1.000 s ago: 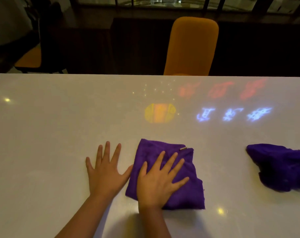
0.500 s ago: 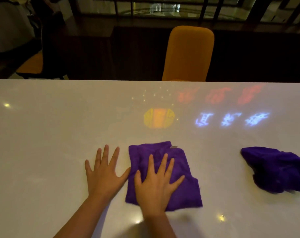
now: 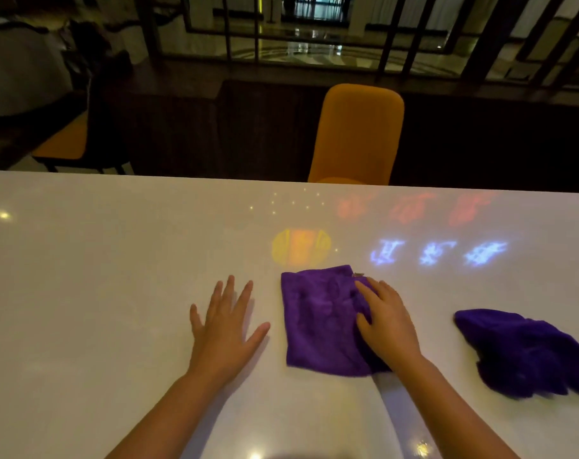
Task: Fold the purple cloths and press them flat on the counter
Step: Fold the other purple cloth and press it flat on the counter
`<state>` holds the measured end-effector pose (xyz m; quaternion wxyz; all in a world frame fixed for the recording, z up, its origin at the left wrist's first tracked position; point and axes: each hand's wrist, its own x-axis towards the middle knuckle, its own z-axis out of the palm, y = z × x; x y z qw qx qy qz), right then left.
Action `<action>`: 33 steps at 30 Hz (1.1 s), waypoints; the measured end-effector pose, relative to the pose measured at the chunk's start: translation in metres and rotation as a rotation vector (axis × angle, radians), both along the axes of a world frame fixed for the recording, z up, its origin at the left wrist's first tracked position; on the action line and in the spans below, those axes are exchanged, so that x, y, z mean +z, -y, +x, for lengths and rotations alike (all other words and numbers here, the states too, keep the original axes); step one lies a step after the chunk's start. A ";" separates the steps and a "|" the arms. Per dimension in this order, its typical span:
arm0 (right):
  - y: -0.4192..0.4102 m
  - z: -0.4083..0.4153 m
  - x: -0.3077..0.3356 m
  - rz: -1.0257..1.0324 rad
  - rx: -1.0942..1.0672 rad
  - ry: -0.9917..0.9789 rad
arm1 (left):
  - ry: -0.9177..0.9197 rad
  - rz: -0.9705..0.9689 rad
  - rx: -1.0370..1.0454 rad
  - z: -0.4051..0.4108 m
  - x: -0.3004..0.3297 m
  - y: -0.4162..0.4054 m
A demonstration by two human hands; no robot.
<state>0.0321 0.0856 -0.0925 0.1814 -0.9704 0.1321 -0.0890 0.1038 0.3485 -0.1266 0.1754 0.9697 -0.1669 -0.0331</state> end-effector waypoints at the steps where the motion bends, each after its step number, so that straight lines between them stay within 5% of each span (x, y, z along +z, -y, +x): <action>1: 0.008 0.000 0.001 -0.001 0.075 -0.080 | -0.006 -0.057 -0.076 0.002 0.007 0.016; 4: 0.018 0.006 0.001 0.021 0.243 -0.325 | -0.115 -0.118 -0.294 -0.002 0.020 0.070; 6: 0.021 0.008 -0.001 0.025 0.281 -0.311 | -0.189 -0.059 -0.331 -0.004 0.020 0.094; 16: 0.025 0.002 0.033 0.188 0.144 -0.267 | -0.249 -0.137 -0.115 0.002 0.055 0.110; 33: 0.089 0.016 0.295 0.193 0.141 0.041 | -0.110 -0.428 -0.219 0.018 0.331 0.152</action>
